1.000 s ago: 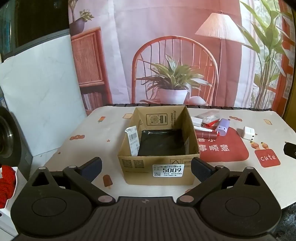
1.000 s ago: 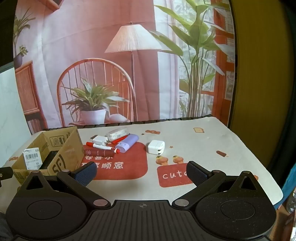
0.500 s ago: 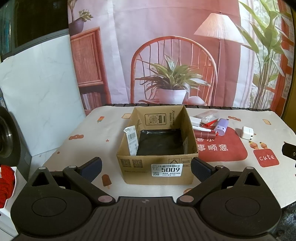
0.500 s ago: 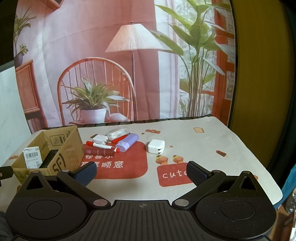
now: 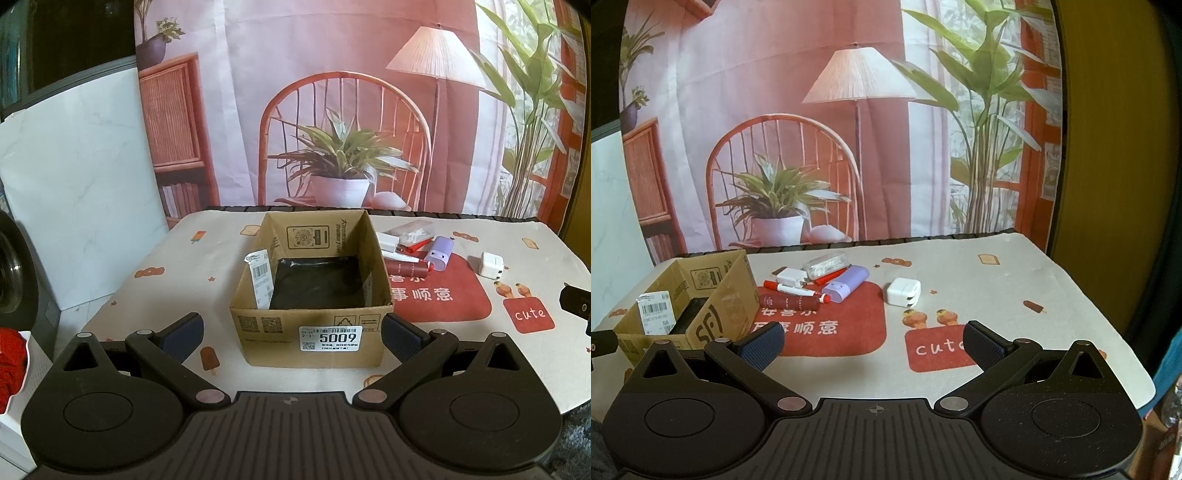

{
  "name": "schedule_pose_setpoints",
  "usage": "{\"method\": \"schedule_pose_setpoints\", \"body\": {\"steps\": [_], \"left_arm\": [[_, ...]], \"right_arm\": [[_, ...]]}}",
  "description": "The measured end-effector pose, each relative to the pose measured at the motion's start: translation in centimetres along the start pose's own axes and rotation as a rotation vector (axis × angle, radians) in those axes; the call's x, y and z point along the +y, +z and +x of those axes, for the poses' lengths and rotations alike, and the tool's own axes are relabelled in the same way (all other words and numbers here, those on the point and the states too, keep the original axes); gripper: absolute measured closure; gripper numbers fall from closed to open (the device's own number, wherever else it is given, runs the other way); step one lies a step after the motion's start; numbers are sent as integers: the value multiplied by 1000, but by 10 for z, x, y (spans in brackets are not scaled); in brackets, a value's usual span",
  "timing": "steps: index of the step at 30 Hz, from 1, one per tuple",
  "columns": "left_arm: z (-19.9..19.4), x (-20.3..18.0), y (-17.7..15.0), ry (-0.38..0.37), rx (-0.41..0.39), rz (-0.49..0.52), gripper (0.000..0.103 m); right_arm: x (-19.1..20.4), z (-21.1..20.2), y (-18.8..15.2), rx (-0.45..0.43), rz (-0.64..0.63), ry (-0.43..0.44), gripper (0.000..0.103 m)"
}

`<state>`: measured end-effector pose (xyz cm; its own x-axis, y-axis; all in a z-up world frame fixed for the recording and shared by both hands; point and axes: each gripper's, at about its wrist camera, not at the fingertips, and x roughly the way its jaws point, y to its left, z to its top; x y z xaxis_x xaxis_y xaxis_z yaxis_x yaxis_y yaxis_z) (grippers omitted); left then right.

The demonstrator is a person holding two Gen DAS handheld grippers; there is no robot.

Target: Organize rigid objects

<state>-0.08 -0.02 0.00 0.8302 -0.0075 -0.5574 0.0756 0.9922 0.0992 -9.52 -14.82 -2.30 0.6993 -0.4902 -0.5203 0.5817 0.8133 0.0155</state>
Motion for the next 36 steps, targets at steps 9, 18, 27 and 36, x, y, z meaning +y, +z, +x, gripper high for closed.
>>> {"method": "schedule_pose_setpoints", "body": {"steps": [9,18,27,36], "left_arm": [[0,0,0,-1,2,-3,0],[1,1,0,-1,5,-8,0],[1,2,0,-3,7,-9,0],[1,4,0,-1,13,-23,0]], "right_arm": [[1,1,-1,1,-6,0,0],[1,1,-1,2,-6,0,0],[1,2,-2,2,-7,0,0],[0,0,-1,2,-10,-1,0]]}}
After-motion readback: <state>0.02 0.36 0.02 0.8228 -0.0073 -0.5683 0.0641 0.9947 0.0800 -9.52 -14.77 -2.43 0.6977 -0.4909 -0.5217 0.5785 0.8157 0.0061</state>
